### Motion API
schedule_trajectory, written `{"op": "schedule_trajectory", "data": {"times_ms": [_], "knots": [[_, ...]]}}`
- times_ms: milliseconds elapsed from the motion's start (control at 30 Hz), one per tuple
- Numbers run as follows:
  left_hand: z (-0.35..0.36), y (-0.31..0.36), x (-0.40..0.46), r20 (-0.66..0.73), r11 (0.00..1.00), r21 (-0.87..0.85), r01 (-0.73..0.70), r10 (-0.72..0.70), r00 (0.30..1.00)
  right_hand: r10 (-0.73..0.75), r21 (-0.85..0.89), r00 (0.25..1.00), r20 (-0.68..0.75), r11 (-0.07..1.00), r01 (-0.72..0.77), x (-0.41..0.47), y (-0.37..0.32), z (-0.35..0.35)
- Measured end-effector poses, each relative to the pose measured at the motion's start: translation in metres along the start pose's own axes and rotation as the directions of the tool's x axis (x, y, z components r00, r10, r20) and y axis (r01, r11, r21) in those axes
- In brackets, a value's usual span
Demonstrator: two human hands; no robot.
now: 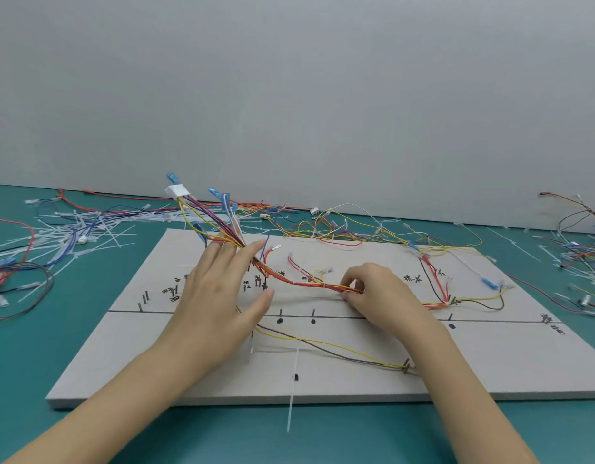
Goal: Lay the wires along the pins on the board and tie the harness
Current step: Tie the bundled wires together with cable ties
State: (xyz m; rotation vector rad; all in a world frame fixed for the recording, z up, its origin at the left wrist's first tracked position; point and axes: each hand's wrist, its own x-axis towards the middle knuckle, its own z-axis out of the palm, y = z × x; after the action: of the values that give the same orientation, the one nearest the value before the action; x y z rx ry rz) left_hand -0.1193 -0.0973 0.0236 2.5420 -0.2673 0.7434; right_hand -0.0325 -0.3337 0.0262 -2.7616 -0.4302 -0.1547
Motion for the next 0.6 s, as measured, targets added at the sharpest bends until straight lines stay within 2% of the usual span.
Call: {"op": "schedule_trajectory", "data": {"times_ms": [133, 233, 333, 467, 533, 600], "knots": [[-0.001, 0.003, -0.001, -0.026, 0.998, -0.009, -0.07, 0.069, 0.997, -0.044, -0.046, 0.999, 0.016, 0.998, 0.045, 0.0, 0.0, 0.0], [-0.003, 0.001, 0.0, -0.041, 0.998, -0.044, -0.054, 0.052, 0.998, -0.1, 0.017, 0.995, -0.021, 0.995, 0.1, -0.002, -0.001, -0.002], [-0.005, -0.006, 0.002, -0.061, 0.993, -0.114, -0.03, 0.023, 0.998, -0.13, 0.059, 0.978, -0.164, 0.988, 0.141, 0.0, 0.0, -0.01], [-0.002, -0.005, 0.001, -0.059, 0.976, -0.217, -0.015, 0.002, 0.998, -0.08, 0.177, 0.938, -0.337, 0.973, 0.146, 0.0, 0.004, -0.02], [-0.001, -0.002, 0.0, -0.065, 0.971, -0.237, -0.033, 0.018, 0.998, -0.069, 0.224, 0.877, -0.476, 0.954, 0.197, -0.002, 0.003, -0.026], [-0.002, 0.002, 0.003, -0.083, 0.961, -0.276, -0.029, 0.007, 0.997, -0.072, 0.219, 0.776, -0.627, 0.94, 0.264, -0.005, -0.002, -0.033]]}}
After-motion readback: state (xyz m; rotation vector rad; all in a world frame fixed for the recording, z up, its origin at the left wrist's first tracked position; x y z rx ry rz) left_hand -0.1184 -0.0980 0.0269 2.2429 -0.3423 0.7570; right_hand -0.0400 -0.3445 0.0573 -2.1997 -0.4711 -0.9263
